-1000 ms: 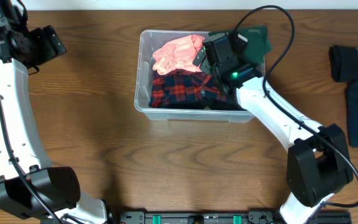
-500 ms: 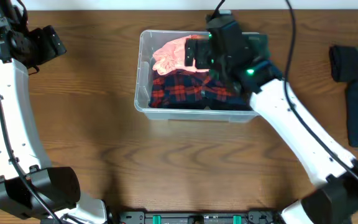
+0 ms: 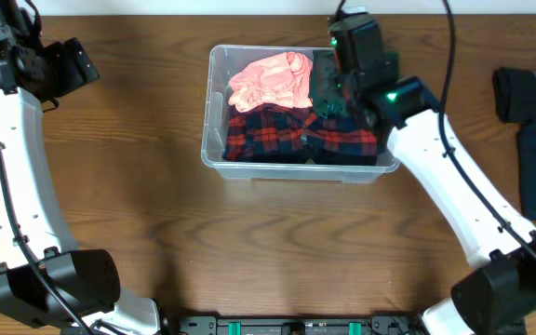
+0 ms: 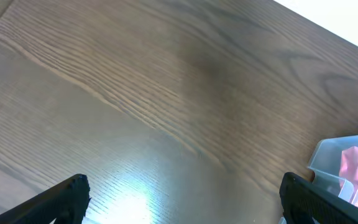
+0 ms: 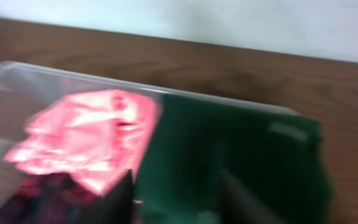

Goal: Pack container
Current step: 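Open the right gripper and withdraw it from the bin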

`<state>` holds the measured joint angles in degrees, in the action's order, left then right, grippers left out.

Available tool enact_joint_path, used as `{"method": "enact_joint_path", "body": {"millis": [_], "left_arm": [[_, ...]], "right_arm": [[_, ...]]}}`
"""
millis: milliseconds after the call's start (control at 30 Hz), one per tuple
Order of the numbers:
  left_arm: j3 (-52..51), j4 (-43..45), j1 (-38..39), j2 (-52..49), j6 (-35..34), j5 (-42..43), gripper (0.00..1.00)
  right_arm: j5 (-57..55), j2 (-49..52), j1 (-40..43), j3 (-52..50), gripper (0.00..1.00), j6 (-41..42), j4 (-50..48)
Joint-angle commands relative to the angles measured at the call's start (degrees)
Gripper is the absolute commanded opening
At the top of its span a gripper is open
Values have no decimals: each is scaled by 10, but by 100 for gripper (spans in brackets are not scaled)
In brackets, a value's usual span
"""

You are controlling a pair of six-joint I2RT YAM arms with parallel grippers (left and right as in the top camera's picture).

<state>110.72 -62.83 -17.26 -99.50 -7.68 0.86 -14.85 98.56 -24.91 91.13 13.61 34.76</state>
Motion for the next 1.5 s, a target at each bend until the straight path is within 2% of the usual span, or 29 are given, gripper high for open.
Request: {"method": "enact_joint_path", "body": {"millis": [0,33,367,767,900,1100,1167,1233,1267,1300,1333,1400,1433,1467], "left_arm": [[0,-2,-2,-1,1,-5,98],[0,-1,-2,-1,1,-5,98],[0,-1,-2,-1,1,-5,98],[0,-1,-2,-1,1,-5,98],[0,-1,-2,-1,1,-5,98],[0,-1,-2,-1,1,-5,98],[0,-1,-2,-1,1,-5,98],[0,-1,-2,-1,1,-5,98],[0,-1,-2,-1,1,-5,98],[0,-1,-2,-1,1,-5,98],[0,-1,-2,-1,1,-5,98],[0,-1,-2,-1,1,-5,98],[0,-1,-2,-1,1,-5,98],[0,-1,-2,-1,1,-5,98]], "right_arm": [[-13,21,31,2,4,-8,3],[-12,27,37,2,1,-7,5],[-12,108,70,2,1,-7,14],[12,266,69,2,1,18,26],[14,265,68,3,1,18,23],[13,209,69,4,2,16,23],[14,177,69,4,10,11,23],[14,137,69,4,31,9,23],[14,119,69,4,45,9,23],[14,101,69,4,65,9,24],[14,79,70,4,79,9,26],[14,40,73,4,95,9,30],[13,21,76,4,99,9,33],[14,4,80,4,99,9,37]]}}
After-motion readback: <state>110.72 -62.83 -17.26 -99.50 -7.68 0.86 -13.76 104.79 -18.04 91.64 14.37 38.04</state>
